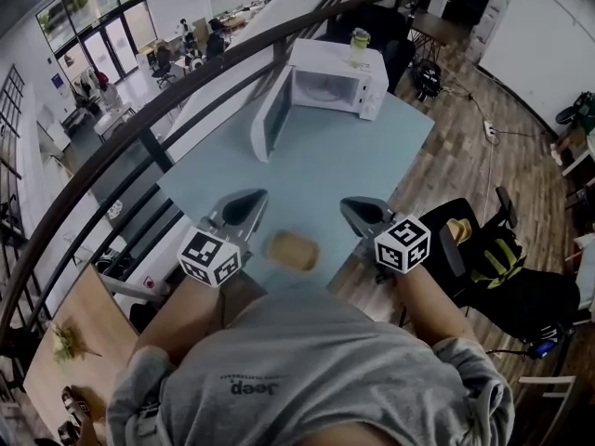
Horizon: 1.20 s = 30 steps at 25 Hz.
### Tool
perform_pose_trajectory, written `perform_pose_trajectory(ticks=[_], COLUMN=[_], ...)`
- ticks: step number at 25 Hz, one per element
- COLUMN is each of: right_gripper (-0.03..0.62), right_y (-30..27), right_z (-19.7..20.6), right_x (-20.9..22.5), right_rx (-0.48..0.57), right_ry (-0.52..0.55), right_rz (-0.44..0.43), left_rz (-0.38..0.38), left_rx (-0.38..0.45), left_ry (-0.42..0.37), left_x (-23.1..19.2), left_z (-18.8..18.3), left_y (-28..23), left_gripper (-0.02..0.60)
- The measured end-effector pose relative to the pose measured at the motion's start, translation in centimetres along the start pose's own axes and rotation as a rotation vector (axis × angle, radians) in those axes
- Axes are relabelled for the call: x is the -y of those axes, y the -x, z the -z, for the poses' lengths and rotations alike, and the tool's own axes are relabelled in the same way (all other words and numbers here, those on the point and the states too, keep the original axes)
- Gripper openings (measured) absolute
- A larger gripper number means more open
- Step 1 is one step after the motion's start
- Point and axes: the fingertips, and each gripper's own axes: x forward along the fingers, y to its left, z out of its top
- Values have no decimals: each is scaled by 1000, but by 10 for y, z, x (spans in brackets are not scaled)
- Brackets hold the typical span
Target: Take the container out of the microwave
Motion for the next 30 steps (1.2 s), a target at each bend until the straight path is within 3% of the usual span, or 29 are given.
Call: perform_pose_trajectory(ticks=[4,11,20,30], right_gripper=[5,5,5,5], right_y=[15,29,12,5], right_z=[-3,-10,-15,-20], right_x=[-8,-19,-5,12], right_rx=[6,-58,36,54], right_ry=[-12,86,-56,-66], right_rz=[11,-14,20,62], left_rz=[-14,-54,-53,-46], left_rx=[-33,-25,7,37], left_ry=[3,-11,7,14], left_x=[4,-4,-14,-18], left_z=[-1,-19,-19,-21], left_y=[9,14,12,7], left_gripper=[25,23,24,25])
